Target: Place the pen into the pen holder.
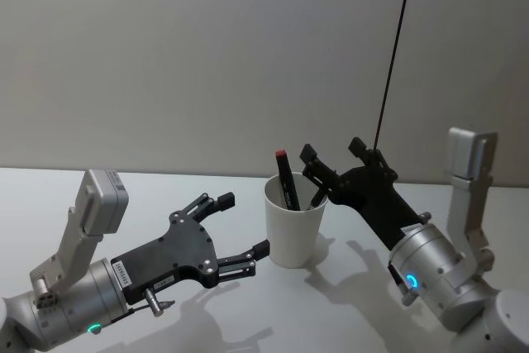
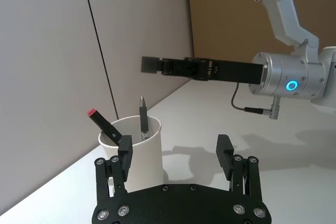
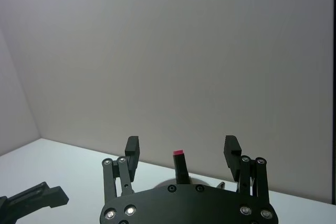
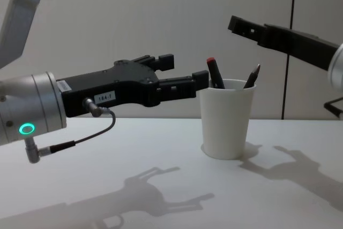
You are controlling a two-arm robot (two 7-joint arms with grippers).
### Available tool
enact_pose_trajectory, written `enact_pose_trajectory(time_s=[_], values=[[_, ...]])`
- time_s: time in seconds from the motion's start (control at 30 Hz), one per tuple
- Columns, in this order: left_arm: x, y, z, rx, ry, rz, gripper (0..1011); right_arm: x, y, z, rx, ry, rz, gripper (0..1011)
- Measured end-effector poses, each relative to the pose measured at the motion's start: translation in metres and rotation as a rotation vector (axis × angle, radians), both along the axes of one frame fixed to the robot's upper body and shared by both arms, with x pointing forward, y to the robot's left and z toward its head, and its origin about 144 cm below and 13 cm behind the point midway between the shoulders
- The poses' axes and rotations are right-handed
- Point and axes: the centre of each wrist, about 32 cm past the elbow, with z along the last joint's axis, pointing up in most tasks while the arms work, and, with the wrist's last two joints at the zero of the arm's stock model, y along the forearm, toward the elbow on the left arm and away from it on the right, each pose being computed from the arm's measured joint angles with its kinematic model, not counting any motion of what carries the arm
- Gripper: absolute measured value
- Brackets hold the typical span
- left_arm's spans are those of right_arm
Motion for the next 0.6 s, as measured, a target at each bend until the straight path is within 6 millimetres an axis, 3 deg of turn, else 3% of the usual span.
enact_pose_trajectory(time_s=[0.6], values=[[-0.003, -0.002, -0.001, 0.004, 0.005, 0.035, 1003, -0.016, -0.012, -0.002, -0.001, 0.012, -0.044, 1001]])
